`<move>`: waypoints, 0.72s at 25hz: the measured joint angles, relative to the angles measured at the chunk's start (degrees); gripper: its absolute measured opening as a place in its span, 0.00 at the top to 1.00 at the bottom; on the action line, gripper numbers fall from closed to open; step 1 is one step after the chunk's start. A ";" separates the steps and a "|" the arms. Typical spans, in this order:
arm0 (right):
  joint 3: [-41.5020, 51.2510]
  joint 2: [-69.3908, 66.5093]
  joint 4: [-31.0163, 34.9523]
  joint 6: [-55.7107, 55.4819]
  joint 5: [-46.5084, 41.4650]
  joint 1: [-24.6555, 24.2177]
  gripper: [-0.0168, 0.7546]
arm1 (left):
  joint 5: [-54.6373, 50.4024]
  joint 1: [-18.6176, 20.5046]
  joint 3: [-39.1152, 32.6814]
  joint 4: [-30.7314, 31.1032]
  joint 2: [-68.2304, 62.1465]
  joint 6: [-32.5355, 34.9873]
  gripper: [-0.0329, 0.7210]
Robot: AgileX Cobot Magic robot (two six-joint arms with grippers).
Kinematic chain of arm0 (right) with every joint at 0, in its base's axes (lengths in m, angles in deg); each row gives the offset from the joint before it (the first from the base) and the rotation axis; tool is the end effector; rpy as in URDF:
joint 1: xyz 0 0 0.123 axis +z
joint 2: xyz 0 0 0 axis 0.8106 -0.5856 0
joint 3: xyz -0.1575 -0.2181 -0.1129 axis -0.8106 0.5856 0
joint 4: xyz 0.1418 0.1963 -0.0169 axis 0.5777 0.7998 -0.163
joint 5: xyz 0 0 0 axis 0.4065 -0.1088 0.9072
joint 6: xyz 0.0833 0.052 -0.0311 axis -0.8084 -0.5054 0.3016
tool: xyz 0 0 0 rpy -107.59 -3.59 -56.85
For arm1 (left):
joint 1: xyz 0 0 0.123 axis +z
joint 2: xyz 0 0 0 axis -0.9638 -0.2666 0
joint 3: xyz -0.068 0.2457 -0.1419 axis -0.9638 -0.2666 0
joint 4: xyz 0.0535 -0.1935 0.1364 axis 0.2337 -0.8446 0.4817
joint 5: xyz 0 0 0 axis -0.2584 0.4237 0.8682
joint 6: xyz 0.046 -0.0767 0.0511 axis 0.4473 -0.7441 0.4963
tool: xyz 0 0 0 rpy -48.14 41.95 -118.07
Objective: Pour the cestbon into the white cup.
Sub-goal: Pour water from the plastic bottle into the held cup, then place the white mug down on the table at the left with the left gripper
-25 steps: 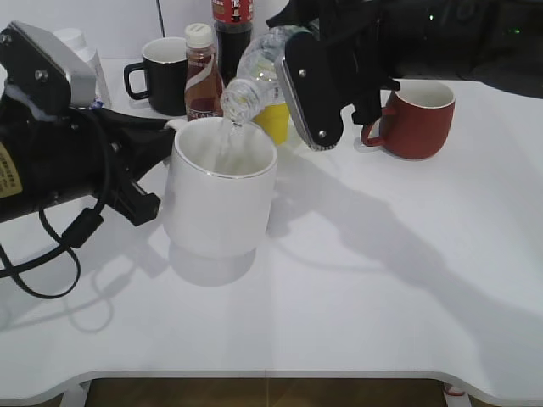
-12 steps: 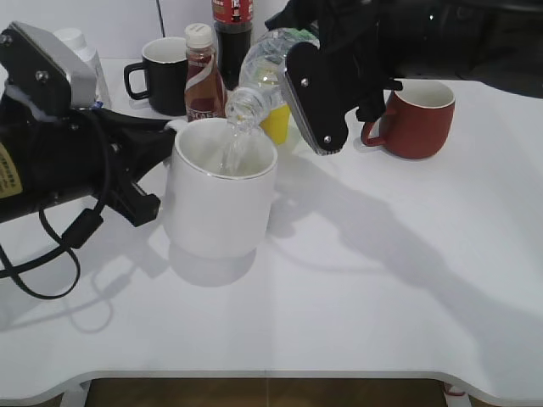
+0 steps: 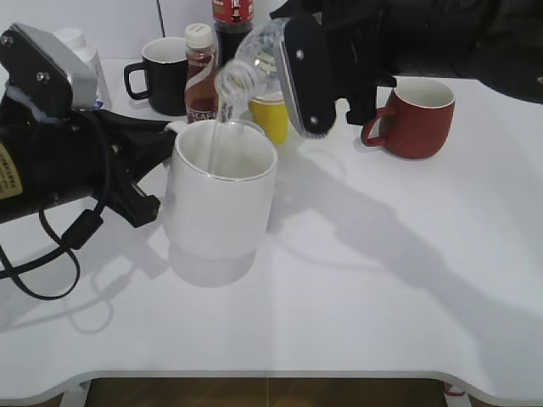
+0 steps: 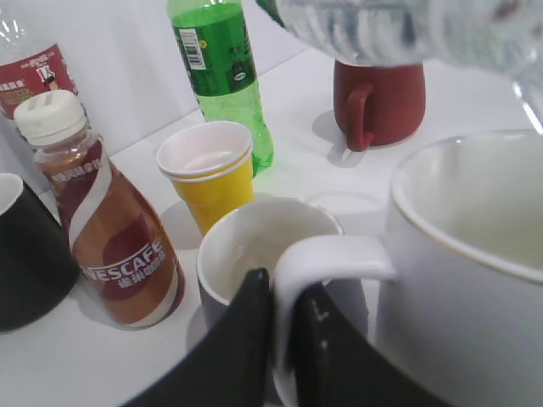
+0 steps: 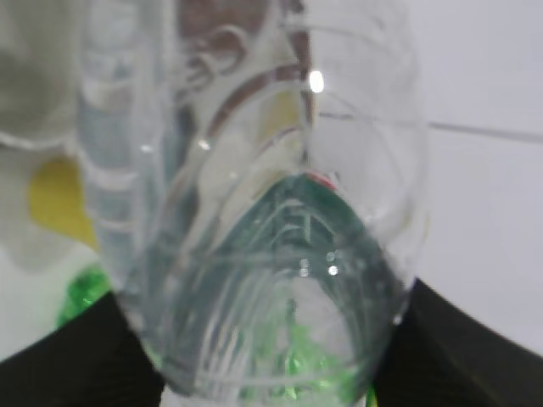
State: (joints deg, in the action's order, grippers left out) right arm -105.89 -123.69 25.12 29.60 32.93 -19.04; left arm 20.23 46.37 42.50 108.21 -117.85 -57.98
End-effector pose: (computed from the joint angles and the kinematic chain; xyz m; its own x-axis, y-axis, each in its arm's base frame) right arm 0.3016 0.2264 0.2847 0.6715 -0.7410 0.0038 -0.2463 -0.2279 -0.9420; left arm 0.2284 -0.1509 0.2282 -0.0644 0.3058 -0.9499 0.7028 0.6896 0.1744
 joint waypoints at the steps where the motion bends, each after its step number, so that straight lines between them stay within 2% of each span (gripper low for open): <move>1: 0.00 0.00 2.35 -0.37 0.00 0.00 0.39 | 0.00 0.00 0.00 0.00 0.00 0.00 0.90; 6: 0.38 0.00 11.36 -10.41 0.31 0.00 0.39 | 0.60 0.00 0.00 -0.10 0.00 0.00 0.90; 9: 0.85 0.06 16.32 -28.23 0.35 -0.06 0.39 | 1.85 0.00 0.00 -0.69 0.00 0.00 0.90; 11: 0.92 0.32 17.90 -44.10 0.35 -0.82 0.39 | 2.15 0.00 0.00 -2.37 0.00 0.06 0.90; 14: 2.26 1.20 18.56 -58.41 1.26 -3.32 0.39 | 3.24 1.01 0.00 -7.07 1.01 3.71 0.90; 18: 7.91 2.50 18.81 -68.98 6.98 -9.91 0.39 | 8.39 5.68 0.00 -18.39 1.72 11.66 0.90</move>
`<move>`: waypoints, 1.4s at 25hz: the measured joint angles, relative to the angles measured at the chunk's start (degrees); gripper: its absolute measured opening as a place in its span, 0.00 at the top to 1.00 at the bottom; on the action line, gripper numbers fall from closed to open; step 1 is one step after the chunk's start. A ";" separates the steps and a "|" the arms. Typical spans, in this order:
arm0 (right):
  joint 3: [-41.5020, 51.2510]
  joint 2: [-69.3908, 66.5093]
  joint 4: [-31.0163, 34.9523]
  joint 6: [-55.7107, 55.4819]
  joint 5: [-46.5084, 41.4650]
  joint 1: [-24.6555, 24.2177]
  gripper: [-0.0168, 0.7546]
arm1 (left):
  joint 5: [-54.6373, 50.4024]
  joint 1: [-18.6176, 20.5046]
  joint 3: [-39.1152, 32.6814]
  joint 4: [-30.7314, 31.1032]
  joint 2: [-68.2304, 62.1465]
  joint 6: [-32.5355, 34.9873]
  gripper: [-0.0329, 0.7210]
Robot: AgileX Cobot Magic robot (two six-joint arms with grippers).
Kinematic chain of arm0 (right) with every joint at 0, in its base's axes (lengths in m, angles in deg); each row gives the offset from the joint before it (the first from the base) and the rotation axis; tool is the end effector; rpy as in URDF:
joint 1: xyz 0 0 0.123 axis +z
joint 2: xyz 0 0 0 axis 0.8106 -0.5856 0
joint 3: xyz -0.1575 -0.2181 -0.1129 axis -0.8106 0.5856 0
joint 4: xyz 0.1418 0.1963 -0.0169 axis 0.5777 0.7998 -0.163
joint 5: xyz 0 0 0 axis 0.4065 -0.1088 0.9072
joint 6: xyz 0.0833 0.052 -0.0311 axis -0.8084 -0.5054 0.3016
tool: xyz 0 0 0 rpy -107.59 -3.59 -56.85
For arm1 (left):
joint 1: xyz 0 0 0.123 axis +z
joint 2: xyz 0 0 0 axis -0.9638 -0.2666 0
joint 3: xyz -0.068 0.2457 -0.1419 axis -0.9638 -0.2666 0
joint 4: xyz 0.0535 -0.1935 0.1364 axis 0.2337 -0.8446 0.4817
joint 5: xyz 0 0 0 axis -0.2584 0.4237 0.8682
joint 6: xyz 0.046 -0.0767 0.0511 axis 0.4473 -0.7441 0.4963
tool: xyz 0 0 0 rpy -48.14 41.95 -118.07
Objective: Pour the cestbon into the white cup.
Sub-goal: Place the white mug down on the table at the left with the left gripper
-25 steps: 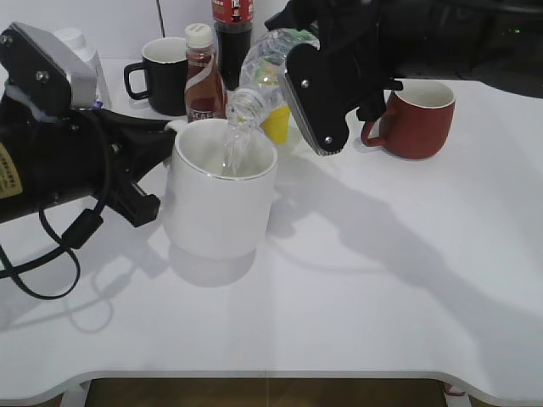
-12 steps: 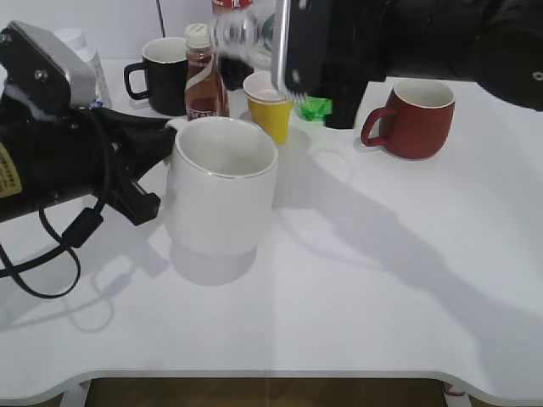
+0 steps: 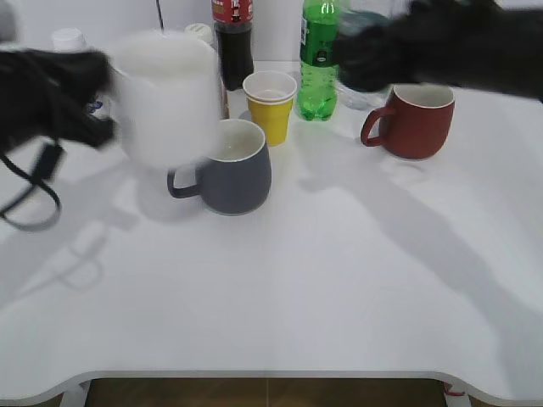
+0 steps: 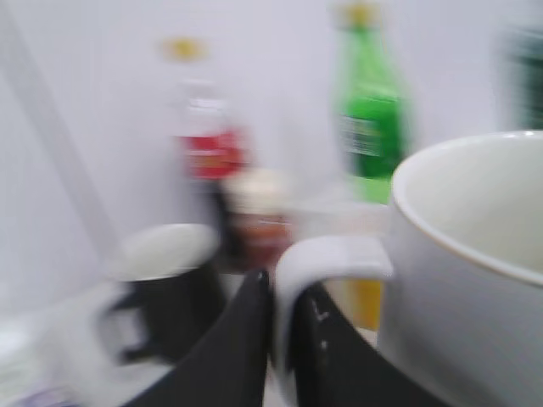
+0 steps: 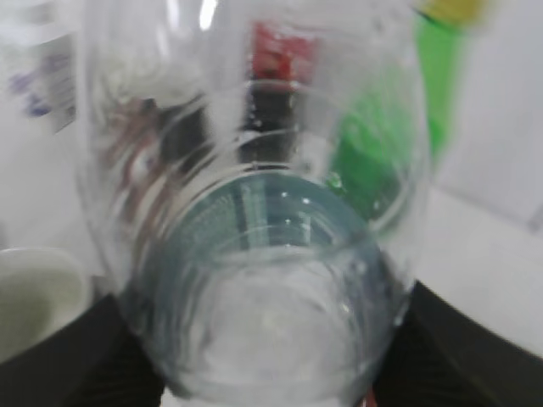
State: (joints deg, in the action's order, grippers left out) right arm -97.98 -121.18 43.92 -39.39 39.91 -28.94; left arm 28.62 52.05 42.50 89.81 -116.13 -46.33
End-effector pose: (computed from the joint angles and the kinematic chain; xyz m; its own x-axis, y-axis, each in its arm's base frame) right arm 0.3176 0.1624 0.2708 -0.2236 -0.1882 -0.9563 -0.5397 0.8409 -0.0393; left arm 0.2504 -0.1136 0.2549 0.0307 0.1654 -0.9857 0.4646 0.8708 0.1606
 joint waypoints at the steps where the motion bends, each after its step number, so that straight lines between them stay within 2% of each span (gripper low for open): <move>1: 2.16 0.12 0.04 -2.15 2.55 -1.73 0.39 | 0.95 1.56 0.00 -2.83 -0.13 0.76 0.90; 4: 8.70 0.19 0.23 -4.83 8.96 -5.75 0.39 | 3.35 8.19 0.00 -7.11 -2.48 2.16 0.90; 7: 13.85 -0.66 0.51 -5.36 13.85 -7.88 0.39 | 8.32 13.79 0.00 -8.47 -8.06 2.60 0.90; 11: 15.95 -3.63 1.37 -5.36 16.90 -8.43 0.39 | 14.86 18.06 0.04 -8.43 -16.00 2.78 0.90; 20: 16.18 -4.75 1.37 -4.53 21.63 -8.43 0.39 | 20.82 18.84 0.04 -1.67 -26.05 2.93 0.90; 35: 16.18 -5.81 1.37 -1.91 22.30 -8.43 0.39 | 23.42 18.84 -1.18 -1.52 -28.77 2.07 0.88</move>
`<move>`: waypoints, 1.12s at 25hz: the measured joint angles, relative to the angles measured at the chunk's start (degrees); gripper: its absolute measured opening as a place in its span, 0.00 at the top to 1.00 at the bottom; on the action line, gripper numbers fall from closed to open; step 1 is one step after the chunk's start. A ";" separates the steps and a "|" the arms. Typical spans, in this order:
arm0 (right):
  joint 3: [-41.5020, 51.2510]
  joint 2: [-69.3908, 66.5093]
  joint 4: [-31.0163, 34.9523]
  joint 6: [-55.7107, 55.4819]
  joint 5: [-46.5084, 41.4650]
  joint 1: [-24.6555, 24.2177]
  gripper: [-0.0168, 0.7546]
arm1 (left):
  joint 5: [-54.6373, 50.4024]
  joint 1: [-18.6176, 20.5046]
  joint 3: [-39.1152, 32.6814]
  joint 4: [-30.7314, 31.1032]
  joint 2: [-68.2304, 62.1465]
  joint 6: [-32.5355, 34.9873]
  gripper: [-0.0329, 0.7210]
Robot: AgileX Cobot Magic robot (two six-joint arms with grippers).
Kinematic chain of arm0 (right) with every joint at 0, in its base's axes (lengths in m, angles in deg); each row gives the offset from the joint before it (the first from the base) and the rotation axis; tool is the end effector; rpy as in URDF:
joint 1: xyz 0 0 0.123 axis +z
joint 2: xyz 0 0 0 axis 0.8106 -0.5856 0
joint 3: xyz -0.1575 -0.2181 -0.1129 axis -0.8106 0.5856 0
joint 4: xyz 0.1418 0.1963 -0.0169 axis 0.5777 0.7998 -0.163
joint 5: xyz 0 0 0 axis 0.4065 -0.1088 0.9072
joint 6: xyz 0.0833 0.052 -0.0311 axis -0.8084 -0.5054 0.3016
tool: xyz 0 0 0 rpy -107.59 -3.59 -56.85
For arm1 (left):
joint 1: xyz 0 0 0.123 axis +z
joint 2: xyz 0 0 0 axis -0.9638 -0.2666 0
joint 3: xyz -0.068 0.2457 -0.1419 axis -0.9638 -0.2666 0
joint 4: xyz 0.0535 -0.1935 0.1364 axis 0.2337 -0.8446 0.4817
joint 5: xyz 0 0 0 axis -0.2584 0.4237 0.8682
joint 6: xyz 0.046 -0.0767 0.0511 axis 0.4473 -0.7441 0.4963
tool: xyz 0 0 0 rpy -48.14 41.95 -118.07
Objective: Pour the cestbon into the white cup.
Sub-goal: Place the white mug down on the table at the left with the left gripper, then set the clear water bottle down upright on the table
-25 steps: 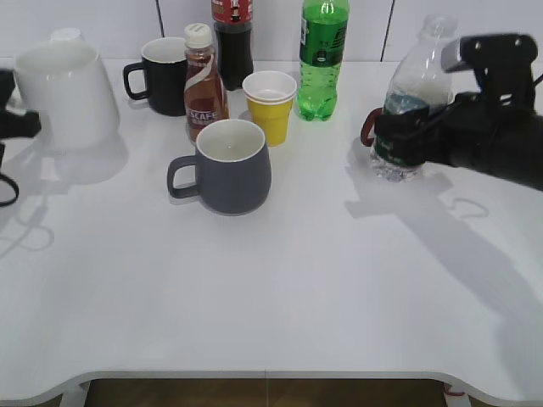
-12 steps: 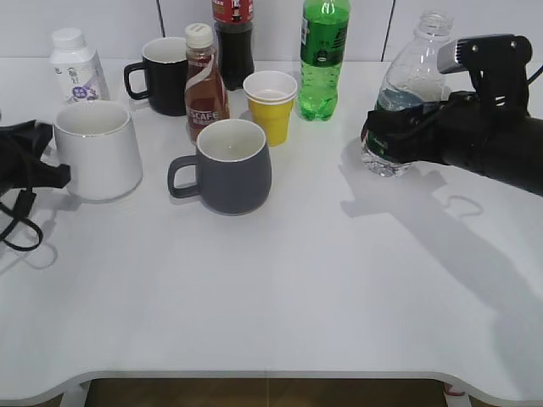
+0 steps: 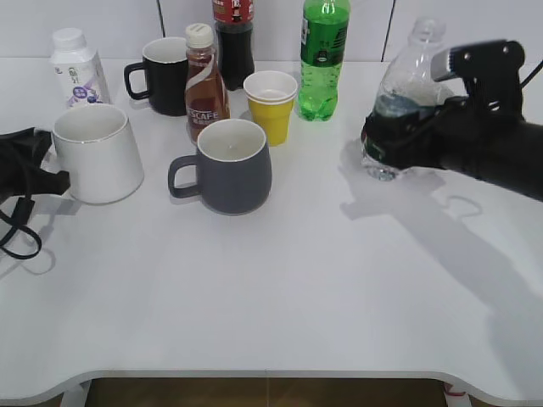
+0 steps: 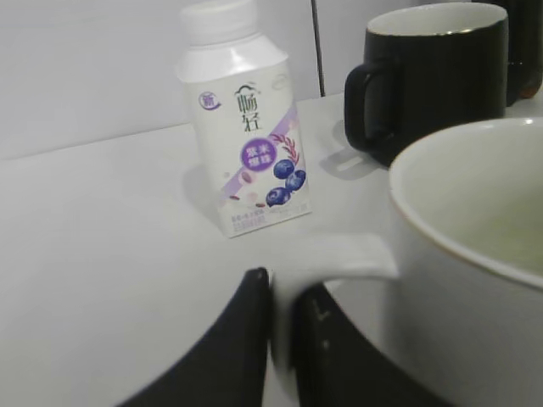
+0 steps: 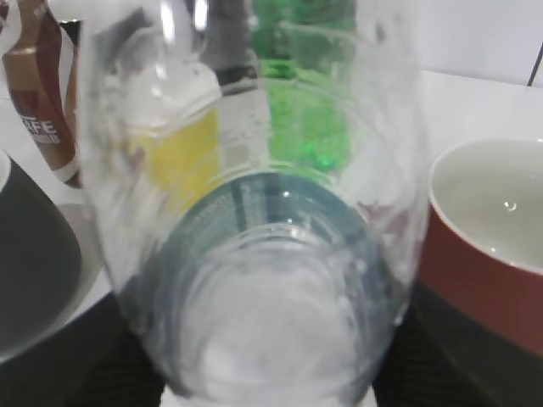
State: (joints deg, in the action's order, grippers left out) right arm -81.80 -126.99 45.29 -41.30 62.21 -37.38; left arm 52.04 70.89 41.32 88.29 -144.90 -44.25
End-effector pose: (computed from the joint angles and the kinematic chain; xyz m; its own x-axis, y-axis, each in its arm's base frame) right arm 0.3052 0.1169 0.1921 -0.3081 -0.0469 -0.9502 -0.4795 0.8703 0.1125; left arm 0.3123 -0.0300 0.1419 -0.1359 0.1553 -0.9785 0.1808 0.9749 0.1296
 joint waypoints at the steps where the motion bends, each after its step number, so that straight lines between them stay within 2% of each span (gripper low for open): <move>1: 0.00 -0.45 0.00 0.00 -0.06 0.00 0.39 | -0.28 0.00 -0.02 0.00 0.00 -0.06 0.87; 6: 0.00 -1.62 -0.17 0.12 0.27 0.00 0.39 | -0.57 0.00 -0.73 0.33 0.00 -0.19 0.80; 12: 0.00 -1.78 -0.18 1.92 0.68 0.00 0.39 | 0.87 0.00 -4.40 0.33 0.00 -0.19 0.76; 19: 0.00 -4.41 -1.84 2.17 0.86 0.00 0.39 | 3.11 0.00 -8.64 0.64 2.04 -0.19 0.67; 28: 0.00 -7.24 -2.60 2.11 3.23 0.00 0.38 | 1.28 0.00 -9.77 1.12 7.77 -1.67 0.64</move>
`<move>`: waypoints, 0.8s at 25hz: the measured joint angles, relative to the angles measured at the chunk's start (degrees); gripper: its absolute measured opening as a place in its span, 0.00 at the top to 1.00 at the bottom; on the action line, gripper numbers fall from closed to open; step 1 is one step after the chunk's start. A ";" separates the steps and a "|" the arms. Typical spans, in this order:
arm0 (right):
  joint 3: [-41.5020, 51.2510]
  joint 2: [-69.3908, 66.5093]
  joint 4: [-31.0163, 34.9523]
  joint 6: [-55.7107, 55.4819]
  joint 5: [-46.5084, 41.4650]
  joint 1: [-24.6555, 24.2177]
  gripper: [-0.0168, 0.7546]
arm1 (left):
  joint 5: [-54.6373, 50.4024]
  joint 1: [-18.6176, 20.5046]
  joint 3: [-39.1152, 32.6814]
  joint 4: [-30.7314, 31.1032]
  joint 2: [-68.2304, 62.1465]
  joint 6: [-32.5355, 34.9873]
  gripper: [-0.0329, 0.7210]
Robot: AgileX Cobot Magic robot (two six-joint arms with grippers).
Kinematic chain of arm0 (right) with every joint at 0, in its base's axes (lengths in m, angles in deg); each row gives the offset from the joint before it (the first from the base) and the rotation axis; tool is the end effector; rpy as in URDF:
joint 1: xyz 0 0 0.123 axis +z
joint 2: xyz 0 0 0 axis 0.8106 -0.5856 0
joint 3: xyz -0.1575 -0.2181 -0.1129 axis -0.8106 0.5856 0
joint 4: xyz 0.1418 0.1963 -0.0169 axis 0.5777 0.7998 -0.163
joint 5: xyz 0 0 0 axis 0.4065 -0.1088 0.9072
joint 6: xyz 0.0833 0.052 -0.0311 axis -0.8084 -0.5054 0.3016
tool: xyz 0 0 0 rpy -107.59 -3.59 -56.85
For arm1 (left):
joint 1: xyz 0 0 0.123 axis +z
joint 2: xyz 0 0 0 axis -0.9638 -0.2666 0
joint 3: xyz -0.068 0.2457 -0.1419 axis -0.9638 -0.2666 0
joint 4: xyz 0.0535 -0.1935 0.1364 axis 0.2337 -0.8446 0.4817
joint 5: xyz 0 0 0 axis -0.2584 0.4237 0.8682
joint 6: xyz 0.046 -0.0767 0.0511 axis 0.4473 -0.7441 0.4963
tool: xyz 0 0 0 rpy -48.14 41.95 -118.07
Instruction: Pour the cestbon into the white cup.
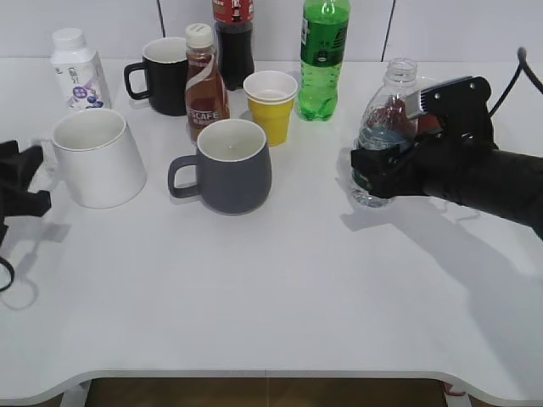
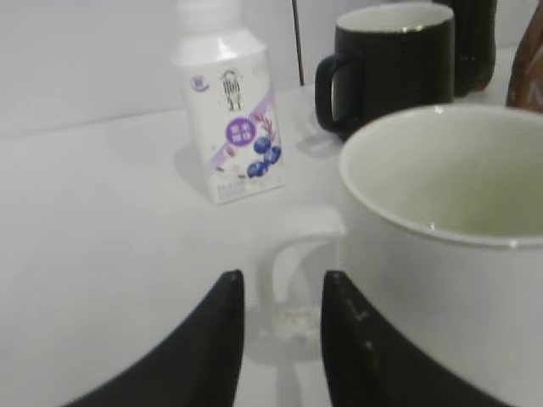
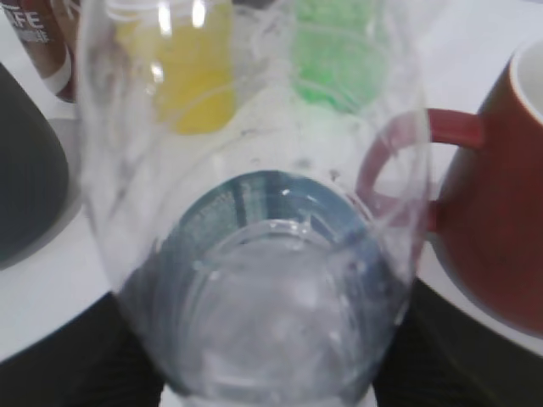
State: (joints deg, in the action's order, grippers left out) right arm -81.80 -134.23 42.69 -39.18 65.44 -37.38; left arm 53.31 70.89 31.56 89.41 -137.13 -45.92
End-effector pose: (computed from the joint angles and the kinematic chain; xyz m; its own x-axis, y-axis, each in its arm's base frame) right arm 0.3104 0.1232 0.1552 -0.3508 -0.1202 -0.9287 -0.5276 0.8447 0.0900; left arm 0.2672 -0.0290 0.1525 -0.1509 0.1327 -0.9796 0.1972 0.9751 0.1017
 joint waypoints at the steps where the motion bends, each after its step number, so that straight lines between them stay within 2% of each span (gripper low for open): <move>1: 0.00 -0.06 -0.05 0.00 0.41 0.00 0.36 | -0.23 0.00 0.00 0.20 0.76 -0.15 0.64; 6: 0.00 0.70 1.02 0.13 3.25 0.00 0.16 | -6.68 0.00 0.00 1.24 6.21 -0.46 0.64; 10: 0.00 6.13 2.12 1.92 2.57 0.00 0.11 | -14.78 0.00 0.06 1.36 14.44 -2.47 0.61; 15: -1.06 17.99 0.55 -0.13 -4.59 0.00 0.11 | -39.39 -0.60 4.20 3.54 28.84 -10.31 0.52; 18: -2.01 26.25 -6.18 -5.79 -14.14 0.00 0.11 | -57.23 -2.92 8.74 3.76 38.89 -12.07 0.41; 20: -2.12 31.72 -12.38 -10.94 -21.84 0.57 0.12 | -67.38 -5.02 11.55 3.26 45.41 -12.29 0.30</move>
State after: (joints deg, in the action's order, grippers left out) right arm -83.92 -102.51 30.32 -50.12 43.60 -36.81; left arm -14.07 65.86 43.11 92.67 -91.72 -58.20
